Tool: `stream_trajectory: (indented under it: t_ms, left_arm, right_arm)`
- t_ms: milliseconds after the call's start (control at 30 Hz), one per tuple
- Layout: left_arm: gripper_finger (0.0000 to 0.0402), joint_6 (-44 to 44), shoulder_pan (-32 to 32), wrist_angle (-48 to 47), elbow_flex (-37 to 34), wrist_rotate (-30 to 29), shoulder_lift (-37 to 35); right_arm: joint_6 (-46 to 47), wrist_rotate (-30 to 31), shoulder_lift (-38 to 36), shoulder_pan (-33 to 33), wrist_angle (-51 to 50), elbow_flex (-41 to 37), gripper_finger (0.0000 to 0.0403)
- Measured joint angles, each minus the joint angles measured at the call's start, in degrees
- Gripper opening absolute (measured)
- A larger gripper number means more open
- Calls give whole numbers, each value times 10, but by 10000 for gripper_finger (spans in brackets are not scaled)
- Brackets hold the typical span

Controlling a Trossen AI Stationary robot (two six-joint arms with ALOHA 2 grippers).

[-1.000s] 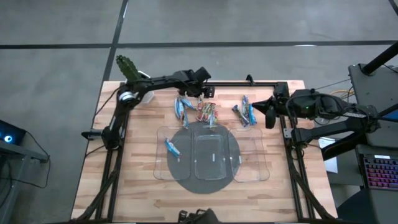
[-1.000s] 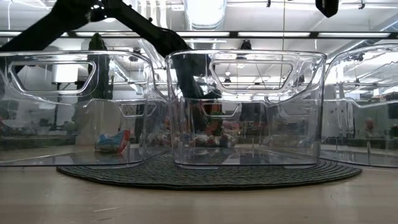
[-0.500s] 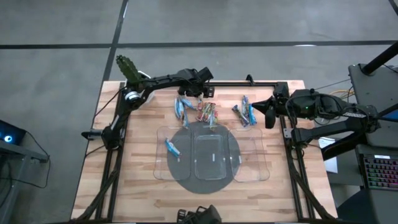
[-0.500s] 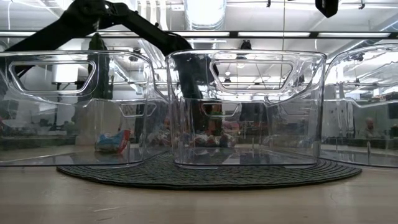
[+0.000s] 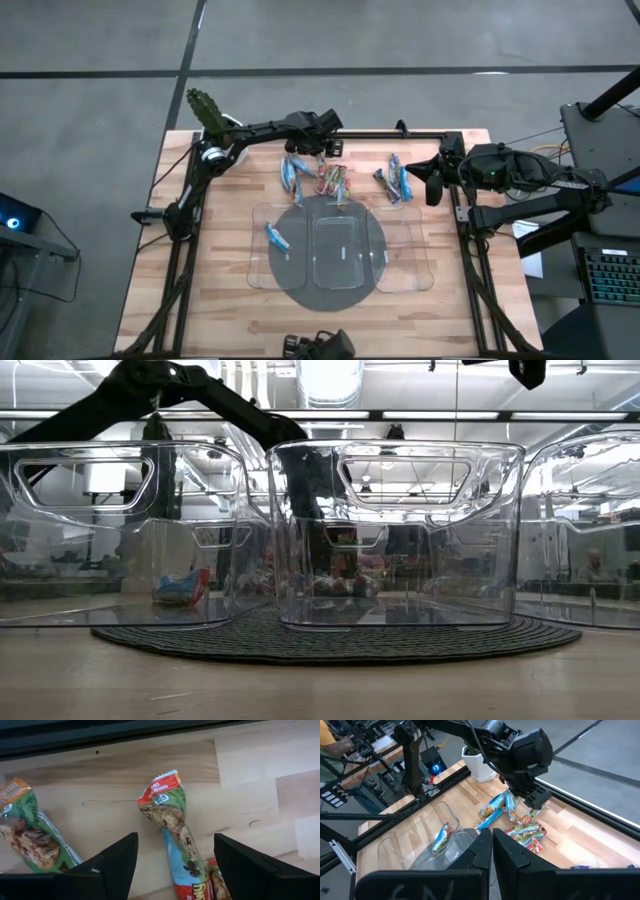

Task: Pick and place Granola Bars by type
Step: Put the red granola bar into the left transparent bin

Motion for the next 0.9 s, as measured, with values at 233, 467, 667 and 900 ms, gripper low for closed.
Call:
stream_trajectory:
  t_ms: [233, 467, 667, 900]
  left_arm:
    - [242, -4, 0, 4, 0, -6, 17]
    - [240, -7, 0, 9, -1, 2, 28]
    - [212, -18, 0, 12, -1, 20, 28]
    - [158, -18, 0, 7, -1, 34, 28]
  right_arm:
    - [0, 0, 0, 0, 0, 0, 8]
    - [0, 0, 0, 0, 0, 0, 8]
    - [0, 0, 0, 0, 0, 0, 8]
    - [0, 0, 0, 0, 0, 0, 8]
